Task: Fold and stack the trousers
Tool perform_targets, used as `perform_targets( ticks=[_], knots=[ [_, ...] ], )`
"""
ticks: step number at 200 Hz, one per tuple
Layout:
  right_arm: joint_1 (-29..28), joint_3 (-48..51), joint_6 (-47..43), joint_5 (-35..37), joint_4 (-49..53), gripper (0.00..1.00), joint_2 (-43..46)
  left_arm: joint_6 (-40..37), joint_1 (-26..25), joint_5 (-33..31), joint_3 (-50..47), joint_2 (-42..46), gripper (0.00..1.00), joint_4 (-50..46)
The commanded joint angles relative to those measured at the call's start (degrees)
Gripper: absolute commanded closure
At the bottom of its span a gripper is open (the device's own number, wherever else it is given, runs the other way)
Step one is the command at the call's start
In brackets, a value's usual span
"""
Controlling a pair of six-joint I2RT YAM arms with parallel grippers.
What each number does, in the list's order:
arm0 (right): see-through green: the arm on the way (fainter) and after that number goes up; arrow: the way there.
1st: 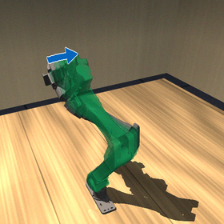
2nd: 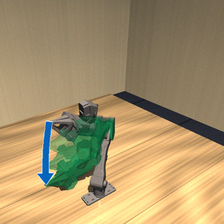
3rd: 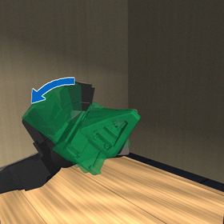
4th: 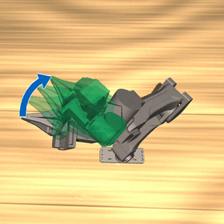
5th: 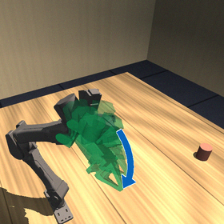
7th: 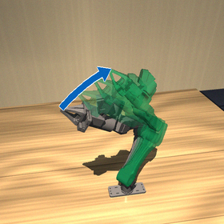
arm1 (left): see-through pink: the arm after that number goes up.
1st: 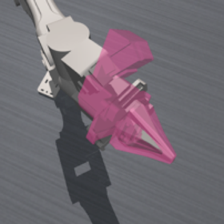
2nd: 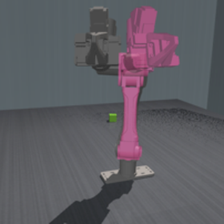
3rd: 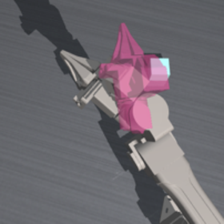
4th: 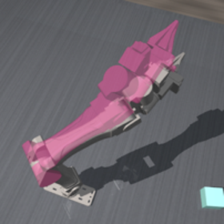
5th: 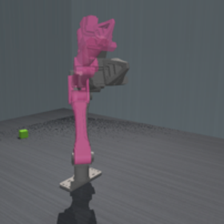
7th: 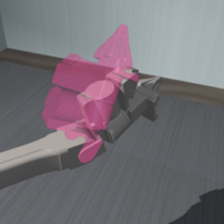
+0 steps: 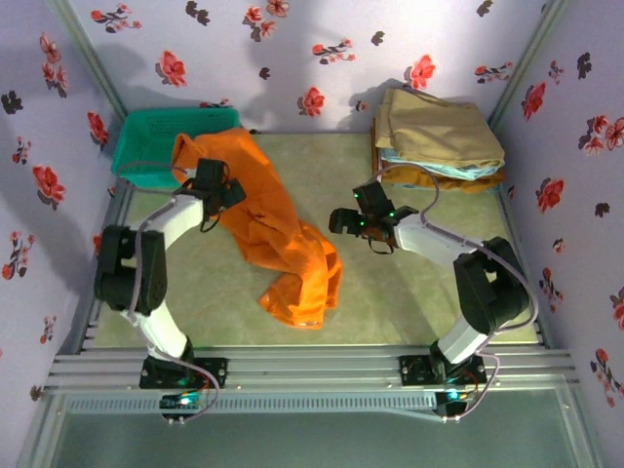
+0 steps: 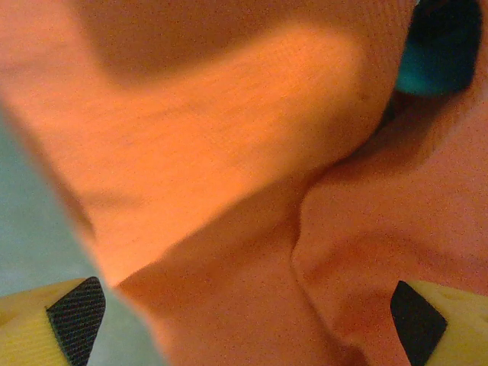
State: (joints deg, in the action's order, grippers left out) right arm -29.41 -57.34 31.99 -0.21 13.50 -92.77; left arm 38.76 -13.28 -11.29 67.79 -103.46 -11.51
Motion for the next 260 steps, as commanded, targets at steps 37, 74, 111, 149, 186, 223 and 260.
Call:
perform_targets(
  ticks=[37,74,111,149,186,223,260],
  knots=[
    [3.6,3.8,2.2,1.3,-3.5,0.01,2.1,-1.0,-0.3,-4.5,9.1,-11.5,0.23,-3.2],
    [4.2,6.4,4.1,5.2,-5.9,0.01,5.2,-1.4,-0.3,-4.7,7.8,-13.1,0.65,-1.6],
    [4.9,6.9,4.2,5.0,-5.5,0.01,6.7,-4.7,-0.6,-4.5,8.2,-12.1,1.0,-1.5],
    [5.0,7.3,4.3,4.8,-5.5,0.01,8.2,-11.2,-3.3,-6.3,9.1,-2.2,1.0,-2.7],
    [5.1,7.4,3.8,4.5,-4.8,0.01,9.7,-19.6,-9.2,-10.3,15.1,8.9,1.0,-5.6],
    [5.6,8.1,4.1,4.5,-4.0,0.01,11.6,-30.3,-17.8,-11.9,21.6,11.4,1.0,-5.3],
    [7.0,9.1,4.2,5.0,-3.2,0.01,14.1,-43.1,-28.9,-12.3,25.0,11.8,1.0,0.6]
  ],
)
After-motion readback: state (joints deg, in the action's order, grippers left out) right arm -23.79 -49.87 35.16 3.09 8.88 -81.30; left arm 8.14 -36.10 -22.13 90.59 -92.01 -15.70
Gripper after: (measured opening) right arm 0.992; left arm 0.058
